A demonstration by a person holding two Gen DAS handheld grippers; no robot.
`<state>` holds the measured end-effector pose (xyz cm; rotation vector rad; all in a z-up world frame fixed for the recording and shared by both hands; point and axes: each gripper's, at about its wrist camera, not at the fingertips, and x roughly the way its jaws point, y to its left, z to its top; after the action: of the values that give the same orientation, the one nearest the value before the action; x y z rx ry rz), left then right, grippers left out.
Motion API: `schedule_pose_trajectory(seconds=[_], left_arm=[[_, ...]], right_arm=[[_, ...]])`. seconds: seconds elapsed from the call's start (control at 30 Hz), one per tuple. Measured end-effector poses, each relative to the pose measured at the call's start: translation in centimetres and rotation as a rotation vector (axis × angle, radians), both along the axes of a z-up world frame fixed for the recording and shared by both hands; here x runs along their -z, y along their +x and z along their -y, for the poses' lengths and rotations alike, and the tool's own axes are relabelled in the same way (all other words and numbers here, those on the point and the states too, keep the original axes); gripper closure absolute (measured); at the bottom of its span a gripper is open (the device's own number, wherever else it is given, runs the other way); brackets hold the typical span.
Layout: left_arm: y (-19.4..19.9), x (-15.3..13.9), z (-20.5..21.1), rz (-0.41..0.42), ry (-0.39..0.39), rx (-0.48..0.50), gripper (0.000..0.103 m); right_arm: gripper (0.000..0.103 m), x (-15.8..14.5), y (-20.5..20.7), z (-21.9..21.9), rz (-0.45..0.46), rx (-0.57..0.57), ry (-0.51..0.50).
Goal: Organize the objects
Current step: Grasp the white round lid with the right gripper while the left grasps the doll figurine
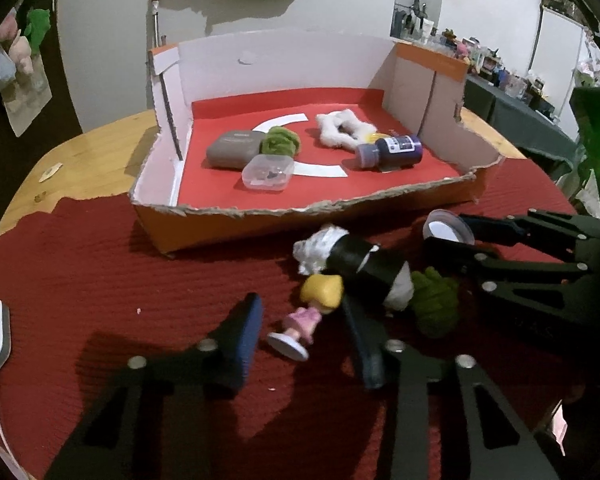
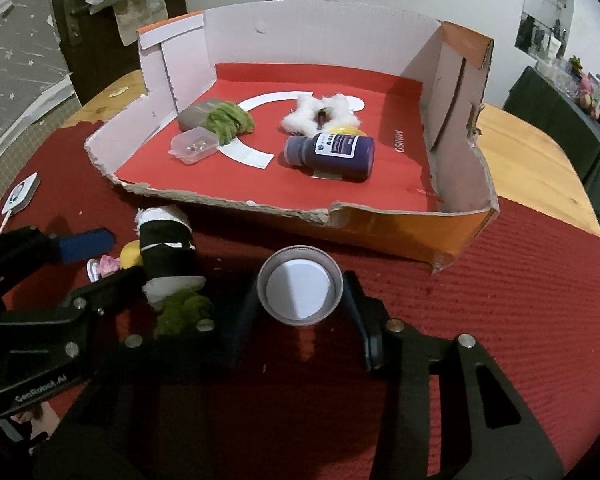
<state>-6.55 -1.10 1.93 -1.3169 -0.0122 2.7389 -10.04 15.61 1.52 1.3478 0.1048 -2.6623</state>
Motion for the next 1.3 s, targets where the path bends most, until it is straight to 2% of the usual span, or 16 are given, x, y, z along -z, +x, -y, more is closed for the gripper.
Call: schedule_pose_trajectory(seconds=[0.1,0.17,0.2,1.3], left_arm=[[0.1,0.0,0.1,0.0,0.008,0.0,0.066],[0.3,-0.1,0.1,0.001,0.013,0.004,0.074],[0.3,-0.1,0.1,0.002,0.016,0.007,0.081],[2.5,-3.2,0.4,-0.083,0.011,-0.01,0.082]], right_arm=[[0.063,-0.1,0.2,0.0,-0.002,-0.001,-0.012],[0.064,-0.2,0.4,0.0,-0.002,-0.005,-0.016],[0.064,-0.3,0.5,0.1,-0.002,-0.007,-0.017],[0.064,-4.3,3.5,1.1,-0.093,-0.038,-0.041]])
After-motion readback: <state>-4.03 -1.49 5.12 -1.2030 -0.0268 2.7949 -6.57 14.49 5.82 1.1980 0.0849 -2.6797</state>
